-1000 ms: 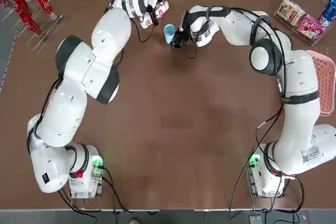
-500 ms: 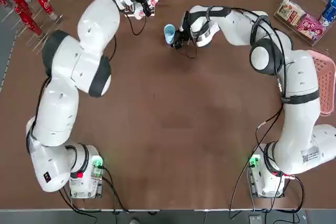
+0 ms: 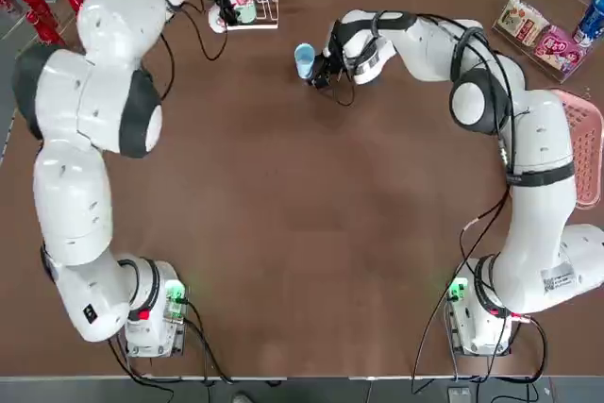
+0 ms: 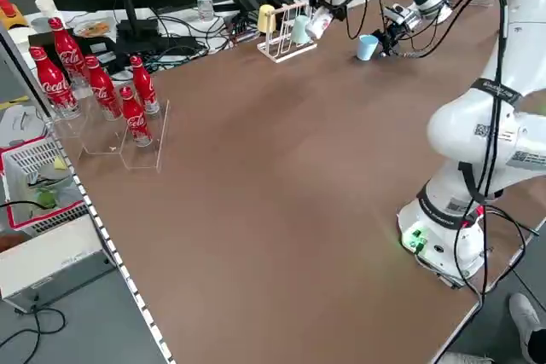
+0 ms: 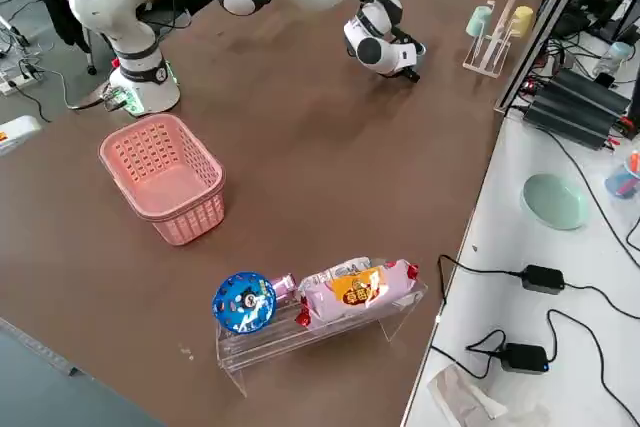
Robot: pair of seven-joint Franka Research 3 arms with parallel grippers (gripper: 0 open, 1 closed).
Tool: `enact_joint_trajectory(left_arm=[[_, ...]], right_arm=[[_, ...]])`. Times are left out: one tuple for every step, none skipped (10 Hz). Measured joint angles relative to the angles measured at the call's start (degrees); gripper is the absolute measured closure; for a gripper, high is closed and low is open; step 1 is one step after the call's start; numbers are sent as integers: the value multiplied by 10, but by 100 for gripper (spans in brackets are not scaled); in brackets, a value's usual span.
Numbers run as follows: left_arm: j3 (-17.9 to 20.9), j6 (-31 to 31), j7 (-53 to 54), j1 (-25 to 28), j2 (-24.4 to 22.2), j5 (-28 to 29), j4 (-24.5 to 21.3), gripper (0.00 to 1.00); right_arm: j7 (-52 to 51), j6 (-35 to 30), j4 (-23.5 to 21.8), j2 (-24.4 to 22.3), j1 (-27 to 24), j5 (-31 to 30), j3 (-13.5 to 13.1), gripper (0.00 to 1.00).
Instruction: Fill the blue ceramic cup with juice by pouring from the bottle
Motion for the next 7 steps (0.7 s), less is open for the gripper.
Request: enact_joint_trajectory(left_arm=[[-20,-16,24,32,-20,-3,-19,57],[-40,-42,45,67,-34,-4,-27,57],[-56,-73,64,105,-42,-4,-29,57],[-74,-104,81,146,-51,-4,-31,57],[-100,-128,106,197,-58,-4,-35,57],[-141,-143,139,260,-64,-4,-39,57],[-191,-162,172,332,-65,-4,-41,57]], right_arm=[[0,0,-5,0,-10,0,9,0],[0,0,-11,-3,-21,0,17,0],[-1,0,-18,-7,-34,0,27,0],[-1,0,-25,-12,-45,0,33,0],[-2,-1,-35,-22,-56,0,37,0],[-2,-2,-49,-33,-72,-2,44,0],[-4,-3,-66,-46,-90,-9,52,0]])
